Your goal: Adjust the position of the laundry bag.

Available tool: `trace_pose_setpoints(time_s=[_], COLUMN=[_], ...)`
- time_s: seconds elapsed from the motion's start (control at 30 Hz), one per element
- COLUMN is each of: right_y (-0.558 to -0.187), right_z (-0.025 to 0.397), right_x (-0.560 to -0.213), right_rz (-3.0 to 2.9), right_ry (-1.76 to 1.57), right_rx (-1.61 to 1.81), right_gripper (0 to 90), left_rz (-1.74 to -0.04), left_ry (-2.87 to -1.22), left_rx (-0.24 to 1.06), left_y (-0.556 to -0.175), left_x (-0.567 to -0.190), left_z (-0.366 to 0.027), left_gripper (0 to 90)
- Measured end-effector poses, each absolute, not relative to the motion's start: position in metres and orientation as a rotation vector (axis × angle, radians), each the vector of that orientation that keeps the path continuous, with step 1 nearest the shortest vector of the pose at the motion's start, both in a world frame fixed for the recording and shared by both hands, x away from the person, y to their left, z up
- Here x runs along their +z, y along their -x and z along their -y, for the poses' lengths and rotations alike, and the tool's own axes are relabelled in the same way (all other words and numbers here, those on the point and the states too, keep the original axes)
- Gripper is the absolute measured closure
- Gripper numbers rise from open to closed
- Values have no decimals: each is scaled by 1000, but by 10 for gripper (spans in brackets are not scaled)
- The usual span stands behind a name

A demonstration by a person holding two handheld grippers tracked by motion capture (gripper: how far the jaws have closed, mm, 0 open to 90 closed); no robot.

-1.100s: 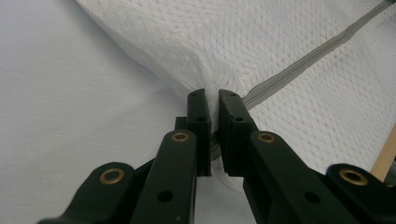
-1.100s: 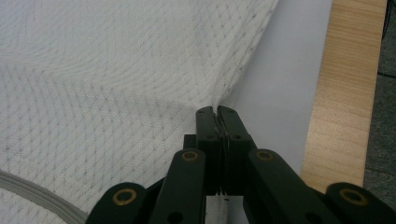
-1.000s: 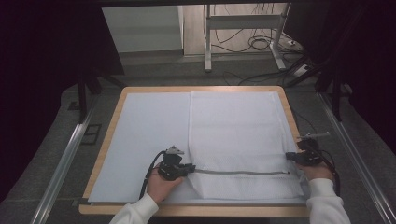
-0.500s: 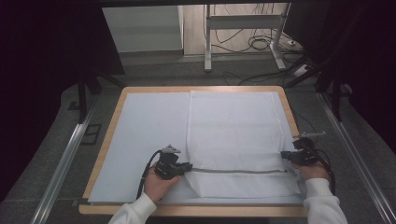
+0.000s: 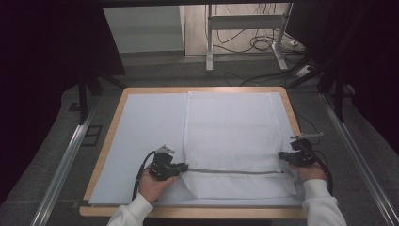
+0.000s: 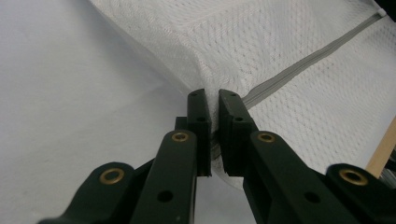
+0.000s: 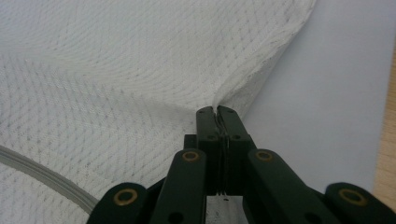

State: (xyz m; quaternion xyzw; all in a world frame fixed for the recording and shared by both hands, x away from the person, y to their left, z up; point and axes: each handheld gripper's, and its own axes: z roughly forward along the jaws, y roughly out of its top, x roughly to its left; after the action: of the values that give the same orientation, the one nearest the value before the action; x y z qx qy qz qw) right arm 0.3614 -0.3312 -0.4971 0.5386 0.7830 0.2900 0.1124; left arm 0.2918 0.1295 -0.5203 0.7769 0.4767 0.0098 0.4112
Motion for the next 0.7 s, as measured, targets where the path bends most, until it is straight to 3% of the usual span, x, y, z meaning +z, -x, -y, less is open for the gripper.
trace_pose_setpoints(time_s=[0.7], right_y=[-363], right_z=[309], right_x=[-498], right_rz=[-2324], right_ry=[-1517], right_rx=[864], right_gripper=[874], left_rz=[-1233], left_ry=[-1930], left_rx=[25], left_y=[-288], left_x=[-517], left_z=[-159], left_gripper=[843])
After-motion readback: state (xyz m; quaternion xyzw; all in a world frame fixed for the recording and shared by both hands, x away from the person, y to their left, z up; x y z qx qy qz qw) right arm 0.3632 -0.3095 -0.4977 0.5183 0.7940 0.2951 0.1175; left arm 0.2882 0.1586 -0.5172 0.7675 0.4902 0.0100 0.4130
